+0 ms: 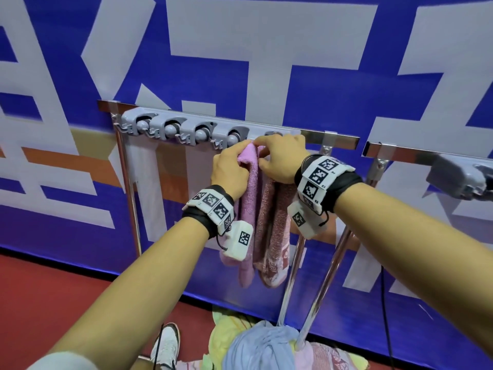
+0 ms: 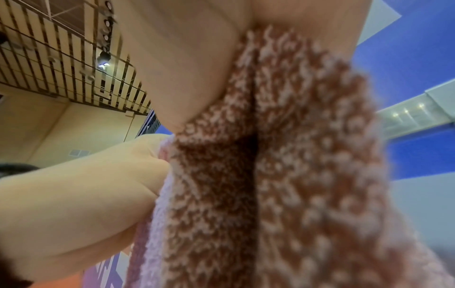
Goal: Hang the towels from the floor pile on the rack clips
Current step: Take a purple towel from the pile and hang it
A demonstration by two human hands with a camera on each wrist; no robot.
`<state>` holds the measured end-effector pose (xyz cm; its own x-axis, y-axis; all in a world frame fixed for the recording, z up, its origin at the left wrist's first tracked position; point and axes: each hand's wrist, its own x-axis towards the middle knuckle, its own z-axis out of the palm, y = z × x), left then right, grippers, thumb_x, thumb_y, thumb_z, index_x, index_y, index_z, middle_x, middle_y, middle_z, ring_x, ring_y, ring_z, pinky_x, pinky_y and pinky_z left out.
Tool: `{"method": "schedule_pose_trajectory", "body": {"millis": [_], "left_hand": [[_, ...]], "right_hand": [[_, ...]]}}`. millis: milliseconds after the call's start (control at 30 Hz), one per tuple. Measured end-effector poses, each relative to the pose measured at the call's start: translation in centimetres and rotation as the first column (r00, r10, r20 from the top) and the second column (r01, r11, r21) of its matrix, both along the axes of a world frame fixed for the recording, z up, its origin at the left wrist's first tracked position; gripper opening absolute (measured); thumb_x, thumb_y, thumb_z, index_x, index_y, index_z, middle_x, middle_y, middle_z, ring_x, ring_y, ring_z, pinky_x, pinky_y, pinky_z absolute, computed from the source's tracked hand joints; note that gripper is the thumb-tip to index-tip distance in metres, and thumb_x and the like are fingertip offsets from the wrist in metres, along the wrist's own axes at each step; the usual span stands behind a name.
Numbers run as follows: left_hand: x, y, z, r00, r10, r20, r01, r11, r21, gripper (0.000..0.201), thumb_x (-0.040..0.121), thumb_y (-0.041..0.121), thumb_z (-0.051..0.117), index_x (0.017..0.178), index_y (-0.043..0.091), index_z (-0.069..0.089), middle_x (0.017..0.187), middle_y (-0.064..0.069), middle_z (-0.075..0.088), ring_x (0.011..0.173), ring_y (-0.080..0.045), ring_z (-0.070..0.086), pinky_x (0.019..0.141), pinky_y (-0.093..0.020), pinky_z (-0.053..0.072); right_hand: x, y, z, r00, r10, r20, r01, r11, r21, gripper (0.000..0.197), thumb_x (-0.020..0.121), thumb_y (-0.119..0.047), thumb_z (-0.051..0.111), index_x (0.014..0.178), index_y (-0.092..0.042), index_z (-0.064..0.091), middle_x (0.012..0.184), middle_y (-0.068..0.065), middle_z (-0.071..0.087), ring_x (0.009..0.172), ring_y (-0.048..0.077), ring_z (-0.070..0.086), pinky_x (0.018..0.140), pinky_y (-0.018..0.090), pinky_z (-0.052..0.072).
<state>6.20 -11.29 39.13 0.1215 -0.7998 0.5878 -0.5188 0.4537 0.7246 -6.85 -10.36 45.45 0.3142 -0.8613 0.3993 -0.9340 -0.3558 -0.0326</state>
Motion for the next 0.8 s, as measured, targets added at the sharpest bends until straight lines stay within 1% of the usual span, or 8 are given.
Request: {"method": "schedule_pose_trajectory", "body": {"millis": [167, 300, 367, 500, 600, 633, 700, 800], "left_hand": [[1.1, 0.1, -0.2, 0.995, -0.093, 0.028, 0.091, 0.993, 0.076, 0.068, 0.077, -0.004, 0.045, 0.131, 0.035, 0.061, 0.117, 0.004, 0.071, 0.116, -0.019, 0.06, 0.096, -0.022, 0.045], [2.0, 2.0, -0.7, 0.985, -0.153, 0.077, 0.143, 0.982, 0.119, 0.072, 0.077, -0.002, 0.051, 0.139, 0.034, 0.049, 0.111, 0.013, 0.065, 0.102, -0.014, 0.062, 0.082, -0.016, 0.041], [2.1, 3.0, -1.0, 0.988, -0.15, 0.026, 0.146, 0.982, 0.123, 0.073, 0.077, -0.001, 0.057, 0.142, 0.029, 0.044, 0.116, 0.013, 0.059, 0.101, -0.011, 0.06, 0.083, -0.015, 0.043], [2.0, 4.1, -0.6, 0.992, -0.116, -0.054, 0.117, 0.993, 0.024, 0.068, 0.079, 0.003, 0.06, 0.143, 0.022, 0.046, 0.138, 0.004, 0.053, 0.122, -0.008, 0.051, 0.096, -0.012, 0.037], [1.1, 5.1, 0.5, 0.993, -0.067, -0.093, 0.056, 0.992, -0.115, 0.052, 0.082, 0.005, 0.061, 0.133, 0.013, 0.055, 0.128, -0.003, 0.06, 0.11, -0.008, 0.055, 0.086, 0.002, 0.035], [0.7, 5.6, 1.0, 0.994, -0.066, -0.087, 0.052, 0.988, -0.146, 0.048, 0.082, 0.006, 0.061, 0.129, 0.012, 0.057, 0.125, -0.004, 0.061, 0.107, -0.009, 0.056, 0.086, 0.0, 0.037], [-0.4, 6.8, 1.6, 0.995, -0.09, -0.038, 0.083, 0.983, -0.164, 0.048, 0.079, 0.011, 0.059, 0.127, 0.012, 0.059, 0.123, -0.004, 0.061, 0.109, -0.013, 0.057, 0.096, -0.016, 0.043], [-2.1, 8.8, 1.2, 0.983, -0.16, 0.095, 0.174, 0.972, -0.161, 0.053, 0.075, 0.02, 0.057, 0.127, 0.013, 0.058, 0.126, -0.003, 0.059, 0.115, -0.014, 0.054, 0.102, -0.026, 0.041]], "right_hand": [[-0.4, 0.7, 0.2, 0.996, -0.002, 0.084, -0.002, 0.999, 0.047, 0.041, 0.086, -0.02, 0.047, 0.125, -0.029, 0.057, 0.117, -0.006, 0.068, 0.117, 0.024, 0.055, 0.103, 0.044, 0.029], [-1.5, 2.1, 0.1, 0.977, 0.005, 0.215, -0.003, 1.0, -0.009, 0.033, 0.085, -0.023, 0.053, 0.117, -0.027, 0.062, 0.107, -0.01, 0.068, 0.109, 0.019, 0.06, 0.101, 0.039, 0.035], [-2.2, 3.0, 0.2, 0.964, 0.024, 0.266, -0.024, 1.0, -0.005, 0.032, 0.085, -0.023, 0.056, 0.115, -0.025, 0.065, 0.107, -0.007, 0.069, 0.107, 0.02, 0.061, 0.101, 0.04, 0.04], [-3.4, 4.7, 0.2, 0.951, 0.079, 0.297, -0.079, 0.997, -0.011, 0.032, 0.083, -0.02, 0.059, 0.114, -0.019, 0.067, 0.115, 0.003, 0.069, 0.11, 0.026, 0.059, 0.096, 0.036, 0.047], [-4.1, 6.0, 0.1, 0.953, 0.08, 0.293, -0.079, 0.997, -0.015, 0.038, 0.082, -0.019, 0.06, 0.121, -0.017, 0.063, 0.121, 0.005, 0.065, 0.114, 0.024, 0.057, 0.095, 0.031, 0.045], [-4.3, 6.4, 0.1, 0.952, 0.078, 0.297, -0.076, 0.997, -0.016, 0.04, 0.082, -0.02, 0.061, 0.122, -0.017, 0.062, 0.122, 0.005, 0.064, 0.114, 0.024, 0.057, 0.094, 0.03, 0.044], [-4.6, 7.2, -0.1, 0.95, 0.07, 0.304, -0.074, 0.997, 0.002, 0.043, 0.082, -0.021, 0.063, 0.125, -0.016, 0.06, 0.126, 0.006, 0.063, 0.115, 0.024, 0.057, 0.094, 0.029, 0.043], [-5.3, 8.6, -0.6, 0.966, 0.022, 0.256, -0.037, 0.998, 0.054, 0.049, 0.083, -0.024, 0.065, 0.131, -0.015, 0.056, 0.132, 0.007, 0.059, 0.117, 0.024, 0.056, 0.095, 0.028, 0.041]]}}
